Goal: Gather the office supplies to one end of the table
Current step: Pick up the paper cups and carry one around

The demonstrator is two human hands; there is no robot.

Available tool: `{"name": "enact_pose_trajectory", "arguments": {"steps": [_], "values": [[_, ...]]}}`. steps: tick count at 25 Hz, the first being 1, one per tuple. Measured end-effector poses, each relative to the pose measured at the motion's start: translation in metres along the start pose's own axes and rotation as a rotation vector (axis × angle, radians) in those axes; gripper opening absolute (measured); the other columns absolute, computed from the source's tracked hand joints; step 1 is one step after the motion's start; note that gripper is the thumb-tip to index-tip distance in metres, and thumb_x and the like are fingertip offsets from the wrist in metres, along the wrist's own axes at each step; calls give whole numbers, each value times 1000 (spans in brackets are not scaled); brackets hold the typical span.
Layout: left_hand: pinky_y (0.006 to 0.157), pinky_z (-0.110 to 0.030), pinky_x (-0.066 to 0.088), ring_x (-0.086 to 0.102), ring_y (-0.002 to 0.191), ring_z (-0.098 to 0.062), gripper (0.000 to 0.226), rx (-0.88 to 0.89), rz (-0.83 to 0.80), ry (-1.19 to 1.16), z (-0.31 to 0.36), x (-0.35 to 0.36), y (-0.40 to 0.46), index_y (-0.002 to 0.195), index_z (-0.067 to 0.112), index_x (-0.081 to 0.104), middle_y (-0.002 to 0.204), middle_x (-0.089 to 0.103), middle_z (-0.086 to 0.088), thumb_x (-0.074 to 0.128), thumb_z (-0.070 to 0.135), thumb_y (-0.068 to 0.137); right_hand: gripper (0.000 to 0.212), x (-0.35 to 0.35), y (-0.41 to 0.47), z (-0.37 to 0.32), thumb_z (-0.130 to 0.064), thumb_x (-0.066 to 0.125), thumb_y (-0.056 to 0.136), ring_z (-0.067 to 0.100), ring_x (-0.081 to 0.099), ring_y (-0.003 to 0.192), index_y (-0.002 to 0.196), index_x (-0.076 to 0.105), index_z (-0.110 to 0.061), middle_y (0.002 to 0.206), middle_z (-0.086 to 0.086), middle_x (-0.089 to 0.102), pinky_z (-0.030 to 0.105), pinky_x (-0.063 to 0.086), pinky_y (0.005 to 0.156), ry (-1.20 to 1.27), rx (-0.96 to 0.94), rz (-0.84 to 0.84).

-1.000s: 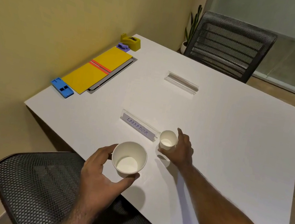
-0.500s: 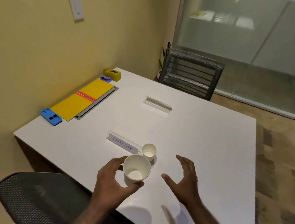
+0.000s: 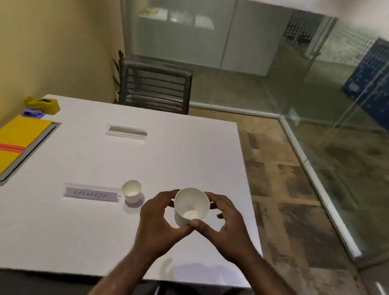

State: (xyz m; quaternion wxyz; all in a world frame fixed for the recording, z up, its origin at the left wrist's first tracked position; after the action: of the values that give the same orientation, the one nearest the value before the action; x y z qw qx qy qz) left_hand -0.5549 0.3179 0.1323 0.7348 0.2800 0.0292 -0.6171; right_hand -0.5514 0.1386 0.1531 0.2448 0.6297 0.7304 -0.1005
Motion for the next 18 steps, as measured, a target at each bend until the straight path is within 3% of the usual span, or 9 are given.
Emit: {"name": "enact_pose_trajectory", "arguments": {"steps": [3, 8, 13, 18], "values": [[78, -35, 52, 62, 94, -3, 58, 84, -85, -31, 21, 39, 2, 111, 30, 61, 105, 64, 23, 81, 47, 59, 56, -27, -22, 9, -62, 74, 64, -4, 53, 104, 114, 48, -53, 114, -31, 54, 4, 39, 78, -31, 47, 159], [75, -15, 46, 61, 94, 1, 60, 163, -236, -93, 59, 119, 8, 109, 34, 62, 104, 63, 29, 86, 42, 55, 66, -92, -54, 43, -61, 78, 59, -3, 56, 103, 118, 53, -47, 113, -27, 57, 11, 46, 79, -18, 143, 356], [74, -7, 43, 59, 94, 8, 61, 241, -388, -127, 99, 225, 7, 108, 34, 61, 100, 61, 30, 83, 26, 52, 60, -178, -86, 100, -60, 81, 52, -6, 55, 99, 106, 56, -53, 106, -25, 60, 3, 40, 72, -14, 194, 538], [75, -1, 39, 52, 91, 13, 59, 214, -490, -85, 143, 340, 1, 108, 29, 62, 98, 63, 25, 75, 44, 52, 57, -280, -108, 162, -55, 83, 52, -2, 57, 93, 103, 60, -45, 102, -24, 62, 4, 39, 68, -25, 207, 576]]}}
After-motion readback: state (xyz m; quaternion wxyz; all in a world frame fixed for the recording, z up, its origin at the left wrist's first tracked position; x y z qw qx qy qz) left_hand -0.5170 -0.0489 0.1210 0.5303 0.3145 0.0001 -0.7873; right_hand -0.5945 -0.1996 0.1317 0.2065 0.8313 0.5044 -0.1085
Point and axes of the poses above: each hand's wrist, its own y-axis towards the middle knuckle, its own x-axis out of the palm, z = x × y, the point moved 1 cm from there along y, towards the middle knuckle
